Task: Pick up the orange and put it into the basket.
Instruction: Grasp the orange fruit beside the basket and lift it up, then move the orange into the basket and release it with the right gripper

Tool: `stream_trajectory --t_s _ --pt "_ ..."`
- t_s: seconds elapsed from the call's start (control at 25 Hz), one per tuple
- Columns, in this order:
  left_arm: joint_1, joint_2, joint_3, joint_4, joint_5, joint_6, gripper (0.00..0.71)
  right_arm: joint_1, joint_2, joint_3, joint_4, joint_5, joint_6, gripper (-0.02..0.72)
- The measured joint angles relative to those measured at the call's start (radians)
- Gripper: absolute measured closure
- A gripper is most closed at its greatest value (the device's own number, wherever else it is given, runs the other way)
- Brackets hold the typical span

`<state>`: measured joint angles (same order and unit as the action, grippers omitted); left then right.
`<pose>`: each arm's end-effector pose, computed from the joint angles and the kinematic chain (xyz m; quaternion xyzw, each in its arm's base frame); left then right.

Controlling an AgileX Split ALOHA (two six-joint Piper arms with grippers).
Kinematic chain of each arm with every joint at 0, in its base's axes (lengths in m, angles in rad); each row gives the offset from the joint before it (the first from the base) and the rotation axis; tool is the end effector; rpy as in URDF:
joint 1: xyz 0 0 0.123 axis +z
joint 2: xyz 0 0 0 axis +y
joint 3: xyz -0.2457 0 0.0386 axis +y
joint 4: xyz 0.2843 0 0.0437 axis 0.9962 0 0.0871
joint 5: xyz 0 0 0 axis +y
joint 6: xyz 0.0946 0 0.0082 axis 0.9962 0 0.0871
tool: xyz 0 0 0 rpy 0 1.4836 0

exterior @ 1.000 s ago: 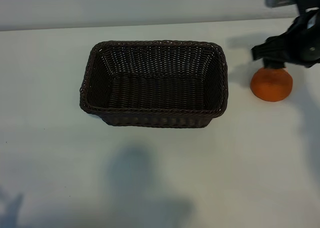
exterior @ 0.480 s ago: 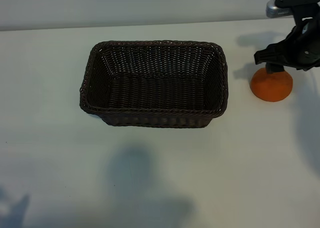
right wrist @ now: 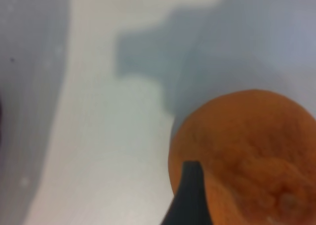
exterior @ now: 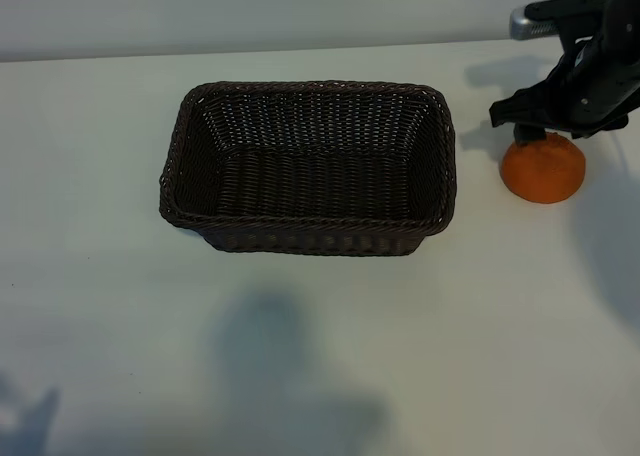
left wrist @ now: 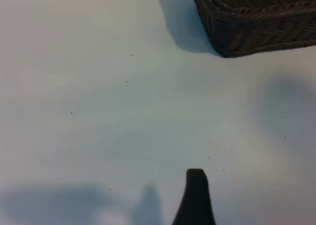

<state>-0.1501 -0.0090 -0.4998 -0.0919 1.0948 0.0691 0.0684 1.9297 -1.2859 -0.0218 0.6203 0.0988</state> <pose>0.0622 -0.0172 0.2909 0.0967 0.8534 -0.0665 0.5079 0.4116 0.0270 0.1161 0.0074 0.9806 0.0084 0.1956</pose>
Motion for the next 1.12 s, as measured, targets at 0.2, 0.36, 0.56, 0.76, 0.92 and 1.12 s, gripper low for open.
stream_trajectory --t_s 0.2,0.36,0.56,0.76,0.92,1.12 --pt "0.000 0.000 0.000 0.000 0.000 0.000 0.119 0.000 0.057 -0.001 -0.004 -0.014 0.000 0.114" --pt "0.000 0.000 0.000 0.000 0.000 0.000 0.119 0.000 0.083 -0.001 -0.013 -0.016 0.001 0.172" --pt "0.000 0.000 0.000 0.000 0.000 -0.001 0.119 0.000 0.083 -0.009 -0.042 0.001 0.017 0.539" --pt "0.000 0.000 0.000 0.000 0.000 -0.003 0.119 0.000 0.071 -0.010 -0.085 0.027 0.021 0.613" --pt "0.000 0.000 0.000 0.000 0.000 -0.003 0.119 0.000 0.015 -0.018 -0.091 0.099 0.021 0.614" --pt "0.000 0.000 0.000 0.000 0.000 -0.003 0.119 0.000 -0.098 -0.067 -0.089 0.258 0.022 0.620"
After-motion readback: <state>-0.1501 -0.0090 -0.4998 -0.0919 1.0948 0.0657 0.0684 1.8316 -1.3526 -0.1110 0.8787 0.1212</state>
